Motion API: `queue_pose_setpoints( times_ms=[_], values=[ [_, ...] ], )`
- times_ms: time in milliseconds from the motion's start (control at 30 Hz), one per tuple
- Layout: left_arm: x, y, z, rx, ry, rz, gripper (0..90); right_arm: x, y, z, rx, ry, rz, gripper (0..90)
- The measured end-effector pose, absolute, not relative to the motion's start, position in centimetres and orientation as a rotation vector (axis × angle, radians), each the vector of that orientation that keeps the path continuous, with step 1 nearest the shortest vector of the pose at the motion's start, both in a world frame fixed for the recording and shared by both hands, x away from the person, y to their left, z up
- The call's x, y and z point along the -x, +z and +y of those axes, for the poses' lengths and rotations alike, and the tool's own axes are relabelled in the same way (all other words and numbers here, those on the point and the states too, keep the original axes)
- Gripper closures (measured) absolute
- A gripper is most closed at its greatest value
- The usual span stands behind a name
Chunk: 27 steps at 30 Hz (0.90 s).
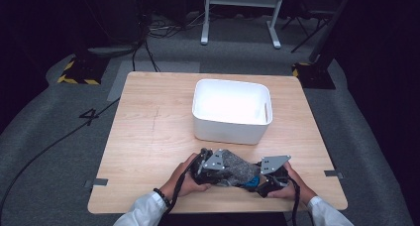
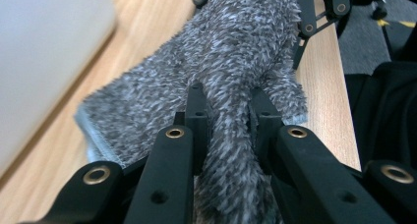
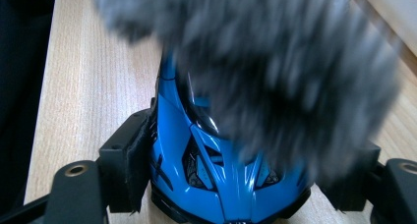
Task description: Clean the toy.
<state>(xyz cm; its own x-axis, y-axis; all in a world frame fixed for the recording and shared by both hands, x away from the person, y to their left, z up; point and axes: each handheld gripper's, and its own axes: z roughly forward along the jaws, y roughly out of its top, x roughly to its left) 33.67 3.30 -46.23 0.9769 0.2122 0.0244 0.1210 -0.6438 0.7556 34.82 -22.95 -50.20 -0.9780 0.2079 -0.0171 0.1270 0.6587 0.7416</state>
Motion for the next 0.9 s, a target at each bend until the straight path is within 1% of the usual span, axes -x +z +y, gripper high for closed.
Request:
queue_pose_setpoints(
  times_ms=[133,267,533,700,900],
  values=[
    [-33.8,-46.8,2.3,-2.312,0.137,0.219,75.5,-35.0,-50.6,-23.0,-0.287,1.223,2.778,25.7],
    [-34.0,-46.9,2.3,-2.321,0.117,0.232,75.4,-35.0,-50.6,-23.1,-0.284,1.226,2.777,25.7],
    [-33.7,-46.9,4.0,-2.378,0.078,0.234,75.9,-35.0,-50.6,-23.3,-0.285,1.227,2.778,25.7],
    [-33.0,-46.7,5.1,-2.378,0.091,0.232,76.1,-34.9,-50.7,-23.3,-0.286,1.229,2.775,25.6],
    [-33.5,-46.8,4.2,-2.328,0.119,0.248,75.4,-35.0,-50.7,-23.3,-0.288,1.23,2.775,25.6]
  ],
)
